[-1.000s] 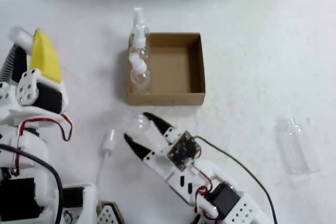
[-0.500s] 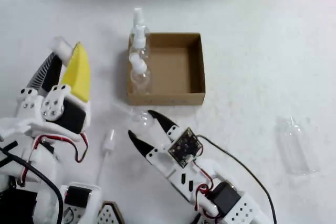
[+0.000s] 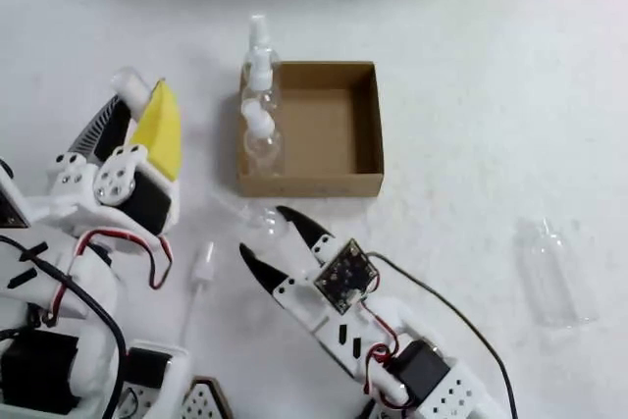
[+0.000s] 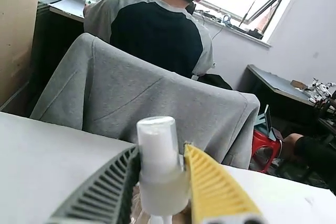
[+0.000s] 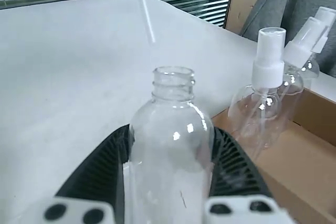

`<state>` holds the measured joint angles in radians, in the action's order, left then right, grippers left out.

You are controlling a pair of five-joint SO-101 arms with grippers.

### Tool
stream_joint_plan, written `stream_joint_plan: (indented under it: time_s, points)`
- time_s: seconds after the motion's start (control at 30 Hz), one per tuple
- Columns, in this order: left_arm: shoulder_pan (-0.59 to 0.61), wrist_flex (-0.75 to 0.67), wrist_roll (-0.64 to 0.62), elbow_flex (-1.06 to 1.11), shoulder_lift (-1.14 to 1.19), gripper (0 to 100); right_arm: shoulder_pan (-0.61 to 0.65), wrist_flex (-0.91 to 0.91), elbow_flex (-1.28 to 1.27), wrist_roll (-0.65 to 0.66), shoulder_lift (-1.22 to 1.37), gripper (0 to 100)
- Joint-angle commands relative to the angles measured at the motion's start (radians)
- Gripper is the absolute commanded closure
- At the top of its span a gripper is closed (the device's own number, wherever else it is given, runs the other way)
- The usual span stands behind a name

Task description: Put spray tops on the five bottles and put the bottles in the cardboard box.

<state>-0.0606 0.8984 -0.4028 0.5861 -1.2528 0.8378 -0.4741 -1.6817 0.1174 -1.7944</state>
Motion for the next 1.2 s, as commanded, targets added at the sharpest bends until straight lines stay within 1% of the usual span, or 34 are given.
stream_joint_plan:
  time_s: [0.0, 0.07, 0.3, 0.6, 0.8, 1.03, 1.17]
  points:
    - [-0.005, -0.089, 0.014, 0.040, 0.013, 98, -0.008, -0.010, -0.009, 0.009, -0.007, 98.4]
    - [-0.005, -0.107, 0.014, 0.063, 0.012, 98, -0.008, -0.013, -0.009, 0.009, -0.007, 98.4]
    - [-0.005, -0.098, 0.014, 0.077, 0.012, 98, -0.008, -0.022, -0.009, 0.009, -0.008, 98.4]
    - [-0.007, -0.106, 0.011, 0.190, 0.012, 98, -0.008, -0.022, -0.009, 0.009, -0.008, 98.4]
    - [-0.013, -0.114, 0.006, 0.172, 0.010, 98, -0.008, -0.022, -0.009, 0.009, -0.008, 98.4]
    - [-0.013, -0.115, 0.014, 0.066, 0.015, 98, -0.008, -0.022, -0.009, 0.012, -0.008, 98.4]
    - [-0.007, -0.184, 0.014, 0.063, 0.018, 98, -0.008, -0.024, -0.009, 0.011, -0.007, 98.4]
